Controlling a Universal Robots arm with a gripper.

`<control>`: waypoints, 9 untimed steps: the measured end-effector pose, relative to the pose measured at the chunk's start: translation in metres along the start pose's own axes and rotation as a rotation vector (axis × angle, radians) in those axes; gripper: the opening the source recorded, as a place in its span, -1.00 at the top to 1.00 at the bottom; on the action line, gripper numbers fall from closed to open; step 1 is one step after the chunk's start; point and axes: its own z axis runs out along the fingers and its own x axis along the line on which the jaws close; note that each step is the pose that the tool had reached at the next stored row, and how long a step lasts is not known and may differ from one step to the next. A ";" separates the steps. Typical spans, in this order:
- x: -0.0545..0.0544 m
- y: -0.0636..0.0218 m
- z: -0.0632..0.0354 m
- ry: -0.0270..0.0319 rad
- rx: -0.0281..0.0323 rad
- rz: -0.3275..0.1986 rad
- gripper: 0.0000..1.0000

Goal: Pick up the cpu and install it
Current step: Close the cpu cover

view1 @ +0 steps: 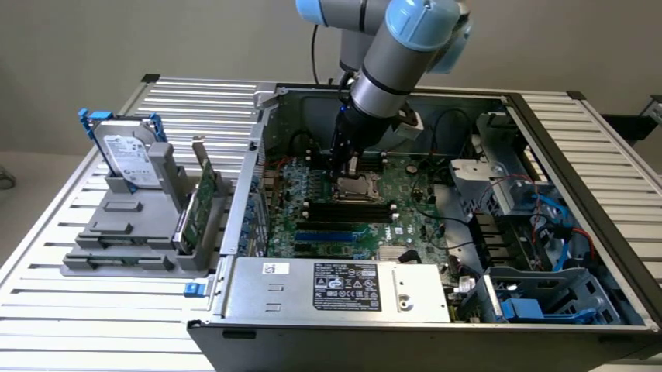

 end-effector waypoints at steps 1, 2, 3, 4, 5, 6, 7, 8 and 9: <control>0.000 -0.0014 0.0001 0.0000 0.0007 0.000 0.79; 0.000 -0.0029 0.0002 0.0004 0.0011 0.000 0.79; -0.001 -0.0045 0.0002 0.0006 0.0014 0.000 0.79; -0.001 -0.0062 0.0001 0.0009 0.0017 0.000 0.79; -0.001 -0.0079 -0.0001 0.0014 0.0019 0.000 0.79; -0.002 -0.0097 -0.0009 0.0017 0.0020 0.000 0.79; -0.002 -0.0114 -0.0020 0.0022 0.0019 0.000 0.79; -0.003 -0.0133 -0.0036 0.0024 0.0019 0.000 0.79; -0.003 -0.0150 -0.0053 0.0023 0.0019 0.001 0.79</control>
